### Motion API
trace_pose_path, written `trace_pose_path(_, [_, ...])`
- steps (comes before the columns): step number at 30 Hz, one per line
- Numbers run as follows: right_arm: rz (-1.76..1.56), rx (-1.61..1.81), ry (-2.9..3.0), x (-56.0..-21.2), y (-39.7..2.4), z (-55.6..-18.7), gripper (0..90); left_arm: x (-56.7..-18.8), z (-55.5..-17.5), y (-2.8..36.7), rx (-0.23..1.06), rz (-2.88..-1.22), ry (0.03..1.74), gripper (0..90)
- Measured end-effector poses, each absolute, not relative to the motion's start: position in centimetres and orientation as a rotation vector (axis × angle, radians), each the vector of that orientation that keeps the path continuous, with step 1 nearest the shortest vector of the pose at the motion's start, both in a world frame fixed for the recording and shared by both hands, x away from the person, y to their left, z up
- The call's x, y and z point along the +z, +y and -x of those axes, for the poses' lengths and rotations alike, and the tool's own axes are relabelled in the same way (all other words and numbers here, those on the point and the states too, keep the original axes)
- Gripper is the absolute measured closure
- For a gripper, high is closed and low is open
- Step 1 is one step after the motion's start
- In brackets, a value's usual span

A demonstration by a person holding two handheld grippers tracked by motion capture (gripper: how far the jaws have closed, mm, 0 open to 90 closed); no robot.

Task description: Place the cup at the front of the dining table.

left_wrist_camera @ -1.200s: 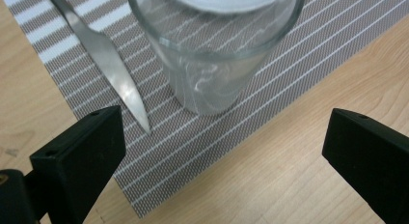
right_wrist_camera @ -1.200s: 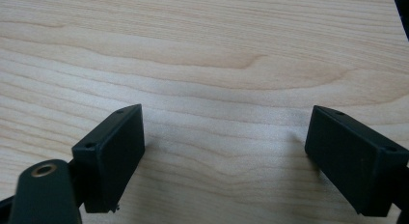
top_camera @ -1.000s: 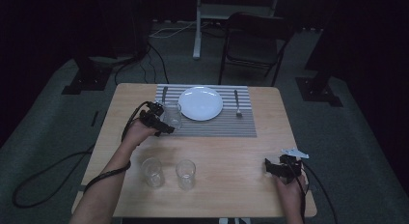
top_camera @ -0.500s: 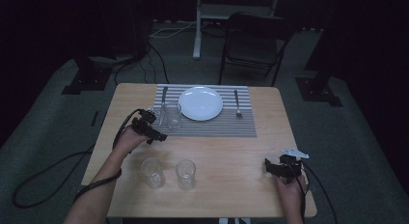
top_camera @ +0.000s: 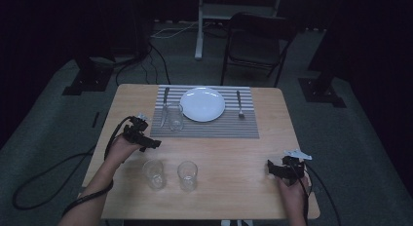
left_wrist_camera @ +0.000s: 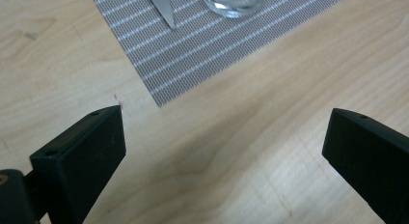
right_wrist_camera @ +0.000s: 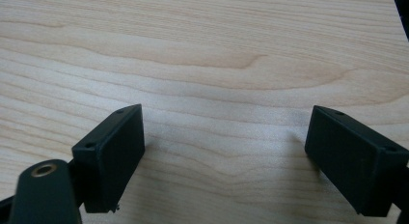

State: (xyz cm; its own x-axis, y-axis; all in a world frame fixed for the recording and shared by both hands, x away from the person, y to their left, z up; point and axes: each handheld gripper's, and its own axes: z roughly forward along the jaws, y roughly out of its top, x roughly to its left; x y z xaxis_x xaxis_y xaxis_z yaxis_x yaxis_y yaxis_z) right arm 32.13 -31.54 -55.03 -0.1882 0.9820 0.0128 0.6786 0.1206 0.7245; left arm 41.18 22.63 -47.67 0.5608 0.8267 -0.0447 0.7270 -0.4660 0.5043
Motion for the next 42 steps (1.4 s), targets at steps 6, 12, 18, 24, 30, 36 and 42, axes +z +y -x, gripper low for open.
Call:
trace_pose_path(6, [-1.603,0.838,1.928,-55.0,-31.5,-32.1,13.8,-48.3,-39.9,23.6,0.318,-2.284,1.278,2.0])
trace_pose_path(12, [-1.603,0.838,1.928,-55.0,-31.5,-32.1,13.7,-49.1,-38.7,24.7,0.328,-2.233,1.316,1.9])
trace_pose_path(18, [-1.603,0.838,1.927,-55.0,-31.5,-32.1,13.7,-49.7,-37.6,25.5,0.327,-2.236,1.323,1.9])
trace_pose_path(24, [-1.603,0.838,1.928,-55.0,-31.5,-32.1,13.7,-50.1,-36.0,26.5,0.344,-2.198,1.33,2.0])
trace_pose_path(30, [-1.603,0.838,1.928,-55.0,-31.5,-32.1,13.7,-51.0,-34.4,27.2,0.364,-2.177,1.337,1.9])
trace_pose_path(36, [-1.602,0.838,1.928,-55.0,-31.5,-32.1,13.7,-51.5,-33.3,28.0,0.4,-2.128,1.375,1.9])
trace_pose_path(42, [-1.603,0.838,1.928,-55.0,-31.5,-32.1,13.7,-52.5,-32.3,28.4,0.397,-2.113,1.391,1.9])
